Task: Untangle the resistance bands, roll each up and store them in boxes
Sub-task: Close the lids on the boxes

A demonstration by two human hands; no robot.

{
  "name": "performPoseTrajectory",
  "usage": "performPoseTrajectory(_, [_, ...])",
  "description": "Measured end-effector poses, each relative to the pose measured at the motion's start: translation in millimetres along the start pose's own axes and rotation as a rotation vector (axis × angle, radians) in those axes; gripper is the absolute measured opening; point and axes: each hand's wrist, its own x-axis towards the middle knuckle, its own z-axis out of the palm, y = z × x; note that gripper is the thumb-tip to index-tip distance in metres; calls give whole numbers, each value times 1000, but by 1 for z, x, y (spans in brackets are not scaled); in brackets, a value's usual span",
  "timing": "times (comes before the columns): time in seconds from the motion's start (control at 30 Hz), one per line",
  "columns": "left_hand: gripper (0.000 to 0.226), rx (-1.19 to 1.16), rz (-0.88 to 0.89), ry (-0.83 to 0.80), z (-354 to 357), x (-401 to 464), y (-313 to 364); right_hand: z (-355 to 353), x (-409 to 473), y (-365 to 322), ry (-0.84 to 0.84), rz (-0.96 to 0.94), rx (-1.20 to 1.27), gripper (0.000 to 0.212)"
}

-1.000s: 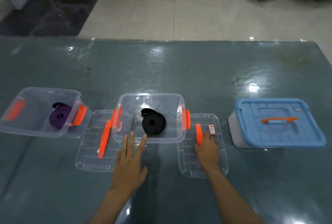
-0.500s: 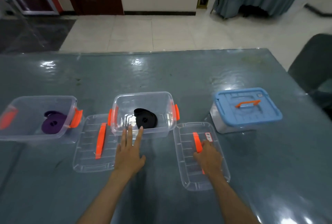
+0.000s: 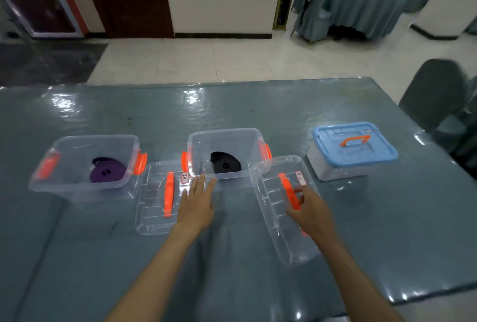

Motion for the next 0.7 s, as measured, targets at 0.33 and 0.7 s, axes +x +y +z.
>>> performPoseTrajectory(0.33, [38, -634, -220, 394, -26, 34, -32, 43, 93, -97, -113, -446, -384, 49])
performPoseTrajectory(0.7, [36, -692, -211, 458, -27, 115, -39, 99, 185, -150, -194, -641, -276, 42])
